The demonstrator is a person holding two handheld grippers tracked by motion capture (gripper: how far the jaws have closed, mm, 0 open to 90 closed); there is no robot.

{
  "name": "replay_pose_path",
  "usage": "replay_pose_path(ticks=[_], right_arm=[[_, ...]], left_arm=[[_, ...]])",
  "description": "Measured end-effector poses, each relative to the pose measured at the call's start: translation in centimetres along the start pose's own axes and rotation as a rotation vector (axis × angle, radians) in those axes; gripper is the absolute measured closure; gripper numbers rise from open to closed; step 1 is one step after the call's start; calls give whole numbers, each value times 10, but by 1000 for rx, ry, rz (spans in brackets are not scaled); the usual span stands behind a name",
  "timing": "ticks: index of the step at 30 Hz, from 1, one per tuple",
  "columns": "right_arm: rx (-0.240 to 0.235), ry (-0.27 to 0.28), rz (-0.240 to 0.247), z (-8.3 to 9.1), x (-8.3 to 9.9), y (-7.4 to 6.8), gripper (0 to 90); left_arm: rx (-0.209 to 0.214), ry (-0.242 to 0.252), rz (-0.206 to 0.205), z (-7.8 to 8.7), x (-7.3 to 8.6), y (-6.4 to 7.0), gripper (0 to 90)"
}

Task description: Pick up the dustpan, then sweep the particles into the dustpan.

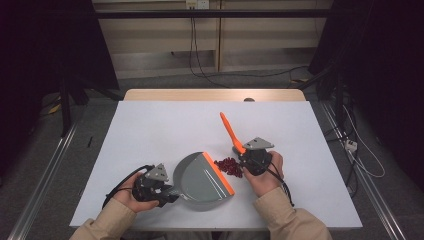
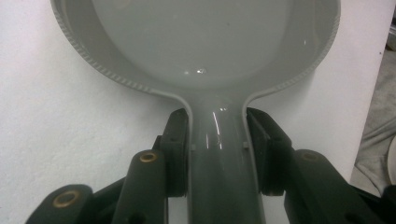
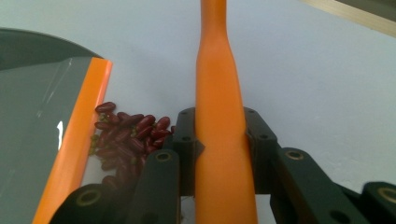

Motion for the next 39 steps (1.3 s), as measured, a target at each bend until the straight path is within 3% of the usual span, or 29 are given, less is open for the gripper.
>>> replay_pose_path(ticks=[24, 39], right_arm=[[-50, 18, -67, -2, -2, -23, 709], [-67, 40, -100, -3, -4, -38, 708]], left_arm=[[17, -13, -10, -3, -5, 0, 625], [26, -4, 17, -11, -15, 3, 625]])
Point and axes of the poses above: each handheld gripper's, and its own axes: z roughly backward along the jaws, x roughly out of its underside, y roughly to its right, the point moved 3 cm from there along -z, roughly forward along the jaws, and after that the axes turned 3 degrees about -z, right-handed, at the moved point
